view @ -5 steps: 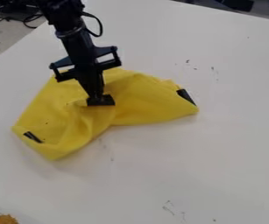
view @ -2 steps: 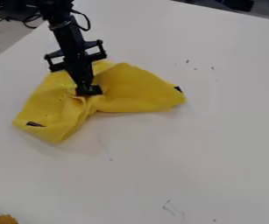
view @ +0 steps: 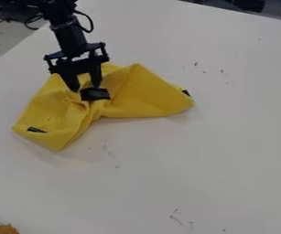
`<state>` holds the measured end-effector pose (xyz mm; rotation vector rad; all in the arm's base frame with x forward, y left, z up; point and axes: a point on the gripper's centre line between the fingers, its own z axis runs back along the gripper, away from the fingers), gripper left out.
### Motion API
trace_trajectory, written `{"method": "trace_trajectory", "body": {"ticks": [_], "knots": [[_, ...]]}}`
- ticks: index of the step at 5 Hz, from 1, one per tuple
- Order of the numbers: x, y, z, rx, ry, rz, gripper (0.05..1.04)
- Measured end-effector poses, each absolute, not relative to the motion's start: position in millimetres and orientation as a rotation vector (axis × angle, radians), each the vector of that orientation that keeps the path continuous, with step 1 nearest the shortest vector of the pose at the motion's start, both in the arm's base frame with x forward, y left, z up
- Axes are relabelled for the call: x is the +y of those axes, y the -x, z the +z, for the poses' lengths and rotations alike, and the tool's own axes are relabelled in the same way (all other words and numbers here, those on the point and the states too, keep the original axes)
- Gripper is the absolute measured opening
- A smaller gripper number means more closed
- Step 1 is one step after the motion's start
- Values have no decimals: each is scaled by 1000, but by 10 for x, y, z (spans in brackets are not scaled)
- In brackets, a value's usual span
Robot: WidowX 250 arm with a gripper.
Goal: Fold the yellow object from the bottom to the top
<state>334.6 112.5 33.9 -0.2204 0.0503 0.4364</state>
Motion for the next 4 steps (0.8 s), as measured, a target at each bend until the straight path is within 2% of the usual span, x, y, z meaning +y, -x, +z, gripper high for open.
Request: {"method": "trace_trajectory", "body": {"ticks": [1, 2, 3, 4], "knots": [[1099, -3386, 589, 35, 131, 392, 1007], [973, -3426, 927, 13, 28, 306, 1005], [720, -3398, 1068, 18, -32, 217, 1000], [535, -3298, 983, 13, -15, 189, 1000]]}}
